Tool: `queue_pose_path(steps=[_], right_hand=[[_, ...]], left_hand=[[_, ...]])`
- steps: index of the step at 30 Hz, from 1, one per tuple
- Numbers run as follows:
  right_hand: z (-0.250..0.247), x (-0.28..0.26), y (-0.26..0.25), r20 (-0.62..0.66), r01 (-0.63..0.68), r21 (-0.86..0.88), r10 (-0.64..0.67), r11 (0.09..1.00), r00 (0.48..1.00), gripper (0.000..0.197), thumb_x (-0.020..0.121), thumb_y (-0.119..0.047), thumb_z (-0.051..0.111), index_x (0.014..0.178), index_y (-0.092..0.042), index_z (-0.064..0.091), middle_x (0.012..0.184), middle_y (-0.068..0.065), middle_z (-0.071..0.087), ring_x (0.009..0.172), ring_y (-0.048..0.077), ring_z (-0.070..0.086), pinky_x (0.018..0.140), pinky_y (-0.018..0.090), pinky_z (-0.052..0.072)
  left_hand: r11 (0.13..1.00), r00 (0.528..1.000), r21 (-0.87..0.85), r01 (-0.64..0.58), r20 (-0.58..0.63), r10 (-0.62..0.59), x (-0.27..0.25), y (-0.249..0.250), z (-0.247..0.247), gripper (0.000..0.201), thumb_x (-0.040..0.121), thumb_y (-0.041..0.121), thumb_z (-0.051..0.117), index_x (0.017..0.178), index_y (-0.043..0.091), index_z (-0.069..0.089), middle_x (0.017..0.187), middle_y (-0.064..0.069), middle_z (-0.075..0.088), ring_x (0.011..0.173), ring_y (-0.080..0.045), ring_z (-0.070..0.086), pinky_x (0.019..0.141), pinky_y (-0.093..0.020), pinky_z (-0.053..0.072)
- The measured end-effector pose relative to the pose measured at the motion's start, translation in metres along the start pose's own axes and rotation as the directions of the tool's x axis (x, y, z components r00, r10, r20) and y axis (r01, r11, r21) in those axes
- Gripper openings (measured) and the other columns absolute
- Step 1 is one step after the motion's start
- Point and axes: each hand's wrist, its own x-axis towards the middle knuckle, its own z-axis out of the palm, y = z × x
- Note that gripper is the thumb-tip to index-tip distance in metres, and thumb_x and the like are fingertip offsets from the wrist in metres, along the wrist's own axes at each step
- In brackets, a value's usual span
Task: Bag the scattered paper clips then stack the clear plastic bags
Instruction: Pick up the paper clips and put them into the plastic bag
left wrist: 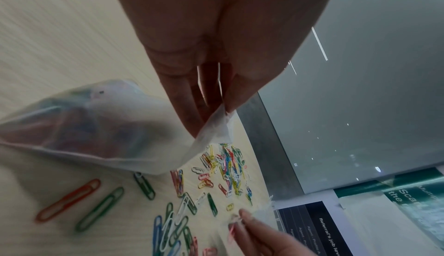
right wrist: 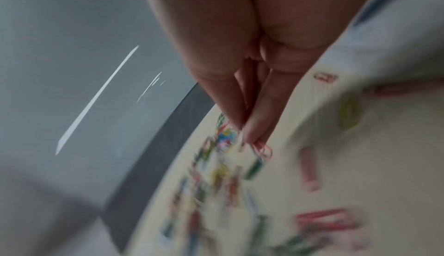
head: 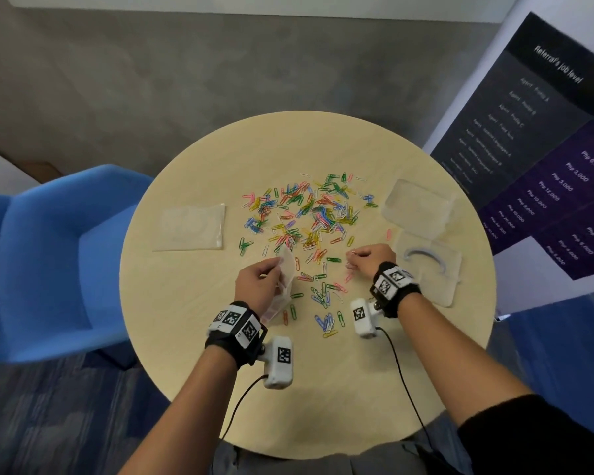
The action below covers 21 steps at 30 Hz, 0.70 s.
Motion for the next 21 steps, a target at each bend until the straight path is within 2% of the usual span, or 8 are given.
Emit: queue_pose_path(steps=[3, 6, 8, 10, 13, 17, 19, 21], right_hand=[[-0.002, -0.013, -0.015, 0.303, -0.259, 0.550, 0.100, 0.794, 0.948, 0.025, 0.081, 0.002, 0.071, 0.105, 0.006, 0.067, 0.101, 0.020, 0.072, 0.086, 0.023, 0.071, 0.071, 0.024, 0.060], [0.016, -0.030, -0.030, 0.452, -0.289, 0.589, -0.012, 0.755, 0.892, 0.023, 0.082, 0.003, 0.068, 0.105, 0.006, 0.066, 0.095, 0.014, 0.073, 0.082, 0.020, 0.072, 0.069, 0.024, 0.060], [0.034, -0.039, -0.034, 0.458, -0.161, 0.487, -0.094, 0.859, 0.884, 0.016, 0.084, 0.003, 0.067, 0.099, 0.007, 0.069, 0.091, 0.018, 0.073, 0.079, 0.024, 0.071, 0.072, 0.025, 0.060], [0.044, -0.042, -0.036, 0.395, 0.091, 0.254, -0.189, 0.963, 0.899, 0.011, 0.084, -0.006, 0.072, 0.092, 0.000, 0.074, 0.085, 0.017, 0.074, 0.075, 0.021, 0.073, 0.075, 0.029, 0.060], [0.044, -0.042, -0.044, 0.344, 0.366, -0.095, -0.315, 0.926, 0.885, 0.015, 0.086, -0.020, 0.070, 0.080, -0.008, 0.076, 0.069, 0.005, 0.073, 0.055, 0.003, 0.066, 0.056, 0.012, 0.050], [0.045, -0.034, -0.055, 0.344, 0.380, -0.273, -0.279, 0.884, 0.897, 0.026, 0.088, -0.019, 0.067, 0.063, -0.011, 0.069, 0.062, 0.006, 0.069, 0.045, 0.000, 0.057, 0.045, 0.006, 0.039], [0.047, -0.030, -0.058, 0.328, 0.348, -0.342, -0.236, 0.873, 0.915, 0.025, 0.088, -0.021, 0.068, 0.066, -0.008, 0.071, 0.069, 0.009, 0.071, 0.054, 0.010, 0.062, 0.055, 0.012, 0.044], [0.052, -0.030, -0.062, 0.351, 0.329, -0.393, -0.191, 0.858, 0.917, 0.021, 0.090, -0.021, 0.065, 0.082, -0.004, 0.075, 0.082, 0.012, 0.073, 0.070, 0.020, 0.066, 0.067, 0.020, 0.049]], left_hand=[[1.000, 1.000, 0.008, 0.008, 0.001, -0.008, 0.005, 0.000, 0.008, 0.026, 0.092, 0.011, 0.057, 0.113, 0.013, 0.072, 0.090, -0.014, 0.072, 0.070, -0.020, 0.063, 0.083, -0.043, 0.059], [0.999, 1.000, 0.046, 0.003, 0.018, -0.004, 0.008, 0.000, 0.018, 0.025, 0.091, 0.015, 0.057, 0.112, 0.015, 0.072, 0.088, -0.015, 0.073, 0.069, -0.021, 0.064, 0.084, -0.045, 0.059], [0.996, 1.000, 0.085, -0.013, 0.014, 0.012, 0.008, 0.003, 0.022, 0.025, 0.090, 0.020, 0.060, 0.111, 0.016, 0.073, 0.090, -0.013, 0.075, 0.069, -0.022, 0.066, 0.084, -0.049, 0.059], [0.992, 1.000, 0.125, -0.026, 0.016, 0.024, 0.007, 0.006, 0.024, 0.025, 0.091, 0.018, 0.061, 0.112, 0.014, 0.072, 0.095, -0.013, 0.075, 0.074, -0.024, 0.069, 0.083, -0.049, 0.059], [0.986, 0.999, 0.165, -0.030, 0.020, 0.027, 0.007, 0.008, 0.026, 0.027, 0.087, 0.024, 0.062, 0.110, 0.016, 0.074, 0.100, -0.007, 0.075, 0.087, -0.023, 0.072, 0.085, -0.047, 0.058], [0.948, 0.997, 0.311, -0.070, 0.058, 0.054, 0.009, 0.015, 0.029, 0.024, 0.092, 0.019, 0.059, 0.111, 0.018, 0.074, 0.095, -0.004, 0.075, 0.079, -0.020, 0.071, 0.082, -0.038, 0.059], [0.920, 0.994, 0.376, -0.108, 0.070, 0.087, 0.011, 0.019, 0.031, 0.025, 0.092, 0.021, 0.058, 0.111, 0.020, 0.074, 0.097, -0.002, 0.076, 0.078, -0.018, 0.069, 0.078, -0.032, 0.057], [0.899, 0.992, 0.420, -0.124, 0.066, 0.106, 0.013, 0.019, 0.034, 0.025, 0.093, 0.021, 0.057, 0.112, 0.021, 0.073, 0.097, 0.001, 0.074, 0.082, -0.016, 0.066, 0.075, -0.025, 0.049]])
